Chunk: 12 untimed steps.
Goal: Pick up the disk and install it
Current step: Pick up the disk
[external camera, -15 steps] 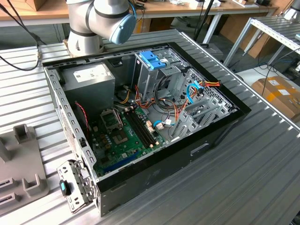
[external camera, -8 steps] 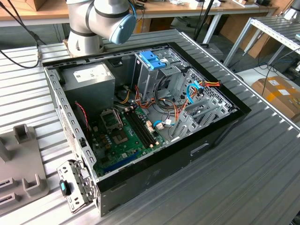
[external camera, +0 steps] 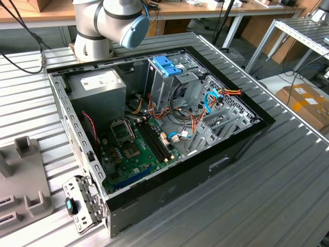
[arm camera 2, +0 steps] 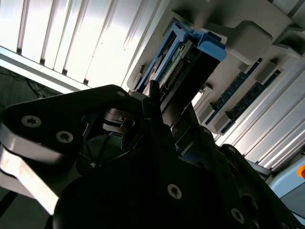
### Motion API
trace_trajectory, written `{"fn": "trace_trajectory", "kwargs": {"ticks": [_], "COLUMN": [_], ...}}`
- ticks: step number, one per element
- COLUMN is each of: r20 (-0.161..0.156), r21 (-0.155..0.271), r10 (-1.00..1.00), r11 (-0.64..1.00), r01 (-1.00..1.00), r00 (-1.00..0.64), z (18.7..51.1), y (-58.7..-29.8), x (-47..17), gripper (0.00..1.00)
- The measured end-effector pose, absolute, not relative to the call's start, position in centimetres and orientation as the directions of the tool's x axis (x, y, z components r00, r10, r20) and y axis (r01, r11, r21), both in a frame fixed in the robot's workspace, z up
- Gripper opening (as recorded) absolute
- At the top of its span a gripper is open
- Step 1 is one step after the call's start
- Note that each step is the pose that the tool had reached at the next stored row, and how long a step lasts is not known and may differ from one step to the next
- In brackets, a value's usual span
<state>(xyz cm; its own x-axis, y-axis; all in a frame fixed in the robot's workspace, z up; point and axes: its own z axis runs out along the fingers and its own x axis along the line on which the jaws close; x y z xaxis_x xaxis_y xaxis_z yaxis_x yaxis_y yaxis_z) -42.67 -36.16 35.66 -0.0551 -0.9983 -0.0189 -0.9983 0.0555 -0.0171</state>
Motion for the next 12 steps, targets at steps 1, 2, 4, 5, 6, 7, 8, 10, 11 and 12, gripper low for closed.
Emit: {"fn": "trace_trajectory", "kwargs": {"ticks": [1, 2, 4, 5, 6, 7, 8, 10, 11, 12], "r20": [-0.019, -0.019, -0.019, -0.019, -0.019, -0.019, -0.019, -0.019, -0.019, -0.019], "r21": [-0.017, -0.017, -0.017, -0.017, -0.017, -0.017, -0.017, -0.017, -0.017, -0.017], "r10": [-0.998, -0.998, -0.998, -0.998, -0.998, -0.998, -0.998, -0.998, -0.998, -0.998], "r11": [0.055, 0.055, 0.055, 0.055, 0.055, 0.055, 0.055, 0.055, 0.055, 0.055], "r01": [-0.998, -0.998, -0.998, -0.998, -0.998, -0.998, -0.998, -0.998, -0.998, -0.998], "r00": [-0.055, -0.055, -0.055, -0.055, -0.055, -0.055, -0.055, -0.055, -0.055, -0.055], "z": [35.66, 35.67, 35.67, 35.68, 35.69, 35.69, 35.69, 35.7, 35.77, 35.97], "y": [-36.16, -36.16, -36.16, -36.16, -36.16, -36.16, -36.16, -36.16, -36.16, -36.16], "x": [-42.67, -42.67, -42.67, -42.67, -42.67, -42.67, -42.67, -42.67, -42.68, -42.67], "gripper": [0.35, 0.35, 0.35, 0.35, 0.35, 0.35, 0.35, 0.35, 0.35, 0.35]}}
